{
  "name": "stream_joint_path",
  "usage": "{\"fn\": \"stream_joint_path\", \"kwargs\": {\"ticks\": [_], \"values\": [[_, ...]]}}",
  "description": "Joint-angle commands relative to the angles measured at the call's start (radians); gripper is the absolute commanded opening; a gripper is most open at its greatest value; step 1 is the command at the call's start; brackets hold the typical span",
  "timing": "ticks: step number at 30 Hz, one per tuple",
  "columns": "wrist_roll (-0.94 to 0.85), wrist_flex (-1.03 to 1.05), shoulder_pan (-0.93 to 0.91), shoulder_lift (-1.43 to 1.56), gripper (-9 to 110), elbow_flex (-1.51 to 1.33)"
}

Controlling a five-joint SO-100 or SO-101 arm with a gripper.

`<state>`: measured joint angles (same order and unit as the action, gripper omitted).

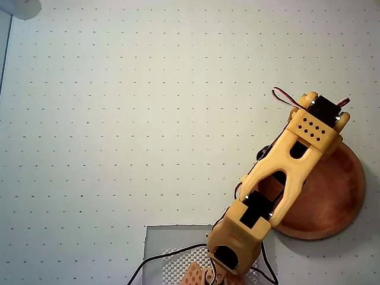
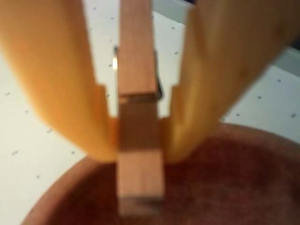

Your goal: Grasp a clothespin and put it in the bowl.

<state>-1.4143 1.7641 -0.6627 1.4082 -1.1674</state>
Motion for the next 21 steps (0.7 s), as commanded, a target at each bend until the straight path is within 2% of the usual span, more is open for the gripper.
{"fn": "stream_joint_path", "kwargs": {"ticks": [1,9,21], "values": [[-0.005,0.026,-0.052,0.057,-3,0.020],[-0.005,0.026,-0.127,-0.097,-3,0.020],[-0.005,0.026,-0.144,-0.238,-3,0.020]]}}
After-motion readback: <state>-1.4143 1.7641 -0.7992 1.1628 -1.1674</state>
